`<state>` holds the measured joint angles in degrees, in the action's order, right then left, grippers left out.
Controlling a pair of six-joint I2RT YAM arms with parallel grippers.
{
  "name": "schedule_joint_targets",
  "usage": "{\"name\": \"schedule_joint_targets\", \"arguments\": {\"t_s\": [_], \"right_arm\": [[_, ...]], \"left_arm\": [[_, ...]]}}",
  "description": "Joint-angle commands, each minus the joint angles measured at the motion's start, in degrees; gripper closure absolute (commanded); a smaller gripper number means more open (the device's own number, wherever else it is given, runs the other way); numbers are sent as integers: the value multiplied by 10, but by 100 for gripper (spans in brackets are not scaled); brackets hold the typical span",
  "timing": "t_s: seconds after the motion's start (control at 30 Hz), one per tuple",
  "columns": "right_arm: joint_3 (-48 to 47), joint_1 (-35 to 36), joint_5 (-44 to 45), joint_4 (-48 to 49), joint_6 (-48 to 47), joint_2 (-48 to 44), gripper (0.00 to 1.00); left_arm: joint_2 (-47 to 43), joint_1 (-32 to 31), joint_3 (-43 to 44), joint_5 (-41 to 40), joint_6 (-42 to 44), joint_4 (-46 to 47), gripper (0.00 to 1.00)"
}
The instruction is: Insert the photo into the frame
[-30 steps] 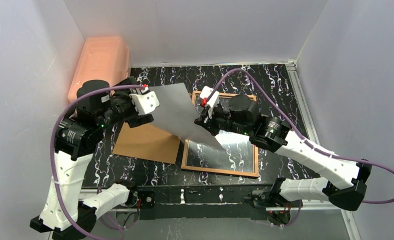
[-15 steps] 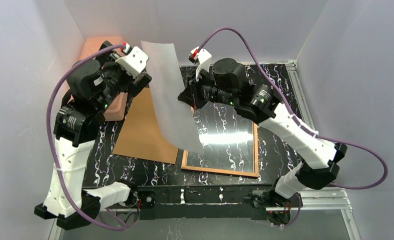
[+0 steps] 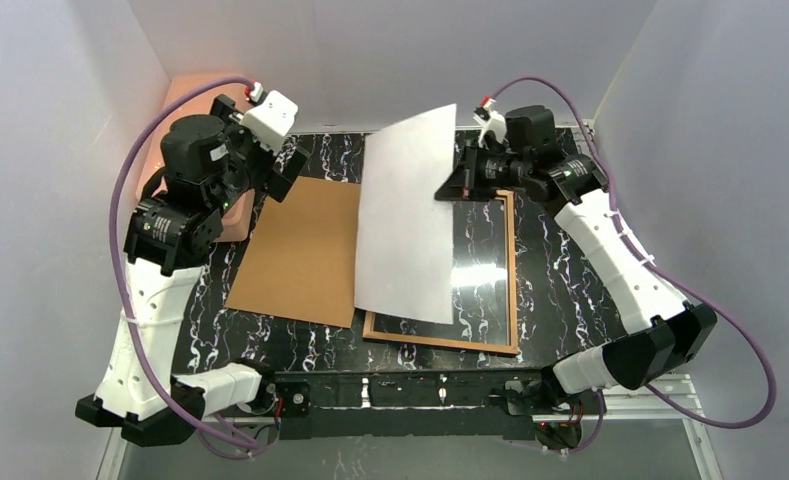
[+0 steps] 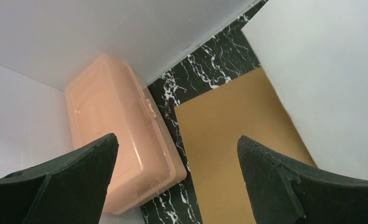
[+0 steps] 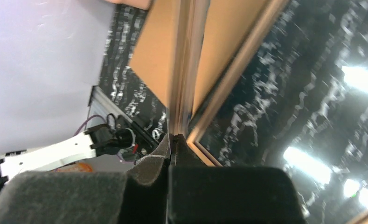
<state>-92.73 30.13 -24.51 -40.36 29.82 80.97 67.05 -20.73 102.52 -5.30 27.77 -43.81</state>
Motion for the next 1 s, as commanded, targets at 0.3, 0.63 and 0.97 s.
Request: {"name": "schedule_joint_targets", "arguments": {"t_s": [0.3,0.63,0.97], "right_arm": [[72,-77,35,-154,-180,38,99],[78,-102,120,-174,-203,102,98],[143,-140,150,-76,-156,89,99]], "left_arm": [[37,3,-99,131,-21,-159,1],[22,3,-140,150,-20,-139,1],[10,3,-169,148,-22,-135,1]]}}
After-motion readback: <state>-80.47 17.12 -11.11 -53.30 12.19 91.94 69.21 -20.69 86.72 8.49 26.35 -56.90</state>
